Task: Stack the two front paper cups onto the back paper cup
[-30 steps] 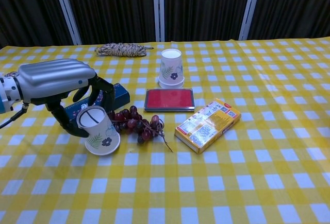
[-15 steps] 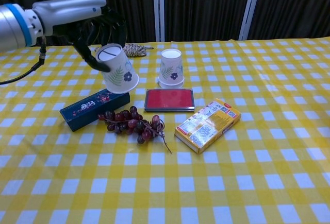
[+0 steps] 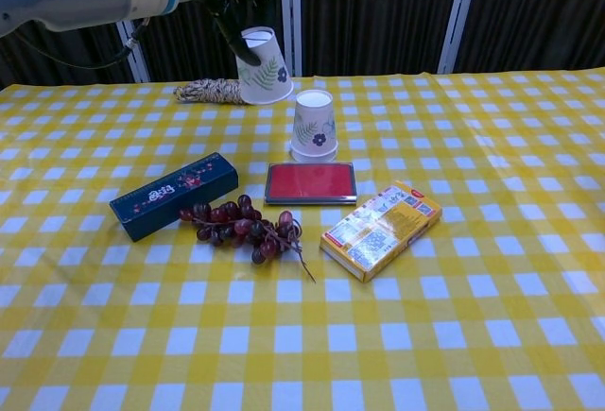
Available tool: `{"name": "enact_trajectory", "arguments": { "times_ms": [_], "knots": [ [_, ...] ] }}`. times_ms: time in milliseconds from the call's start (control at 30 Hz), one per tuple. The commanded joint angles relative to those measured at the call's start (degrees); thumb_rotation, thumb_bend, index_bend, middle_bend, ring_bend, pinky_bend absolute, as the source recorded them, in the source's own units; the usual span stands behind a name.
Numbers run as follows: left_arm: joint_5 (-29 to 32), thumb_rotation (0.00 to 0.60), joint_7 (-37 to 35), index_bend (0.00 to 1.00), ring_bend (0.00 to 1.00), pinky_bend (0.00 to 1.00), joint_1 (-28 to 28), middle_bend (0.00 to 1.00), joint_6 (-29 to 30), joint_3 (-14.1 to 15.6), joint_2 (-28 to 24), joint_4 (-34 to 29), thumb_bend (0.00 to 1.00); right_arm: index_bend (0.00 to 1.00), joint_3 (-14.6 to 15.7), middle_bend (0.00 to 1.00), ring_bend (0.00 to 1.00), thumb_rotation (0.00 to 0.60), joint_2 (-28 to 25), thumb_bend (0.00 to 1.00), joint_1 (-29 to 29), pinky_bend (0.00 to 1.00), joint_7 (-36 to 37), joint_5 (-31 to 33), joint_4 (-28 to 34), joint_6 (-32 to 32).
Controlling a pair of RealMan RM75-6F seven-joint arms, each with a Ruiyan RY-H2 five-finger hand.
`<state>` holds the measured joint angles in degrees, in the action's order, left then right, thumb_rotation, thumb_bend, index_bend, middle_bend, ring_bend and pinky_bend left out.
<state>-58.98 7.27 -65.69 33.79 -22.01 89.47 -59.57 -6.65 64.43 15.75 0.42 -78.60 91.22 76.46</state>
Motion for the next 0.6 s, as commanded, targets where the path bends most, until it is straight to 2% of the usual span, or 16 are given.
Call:
{"name": "enact_trajectory", "arguments": {
  "times_ms": [33, 333, 467, 600],
  "knots": [
    [2.25, 0.6, -0.73, 0.49, 0.5, 0.6, -4.08, 0.48, -3.25, -1.29, 3.69, 5.21, 0.12, 0.0, -0.34, 0.0, 0.0, 0.6, 0.18, 0.0, 0.06, 0.0, 0.33, 0.74, -0.79, -0.73],
    [-0.48, 0.6, -5.27, 0.49, 0.5, 0.6, -6.09, 0.48, -3.36, -1.07, 5.91, 8.27, 0.12, 0.0, -0.84, 0.0, 0.0, 0.6, -0.1, 0.0, -0.21, 0.0, 1.74, 1.28, -1.59, -1.27],
    [-0.72, 0.6, -5.61, 0.49, 0.5, 0.6, -7.0, 0.47, -4.88, -0.24, 6.05, 9.01, 0.12, 0.0, -0.96, 0.0, 0.0, 0.6, -0.2, 0.0, -0.36, 0.0, 2.08, 1.25, -1.78, -1.33],
    [-0.91, 0.6, -5.64, 0.49, 0.5, 0.6, -7.5, 0.47, -3.77, 0.1, 7.07, 10.34, 0.12, 0.0, -1.16, 0.0, 0.0, 0.6, -0.39, 0.0, -0.66, 0.0, 2.33, 1.24, -1.77, -0.97]
  ]
}}
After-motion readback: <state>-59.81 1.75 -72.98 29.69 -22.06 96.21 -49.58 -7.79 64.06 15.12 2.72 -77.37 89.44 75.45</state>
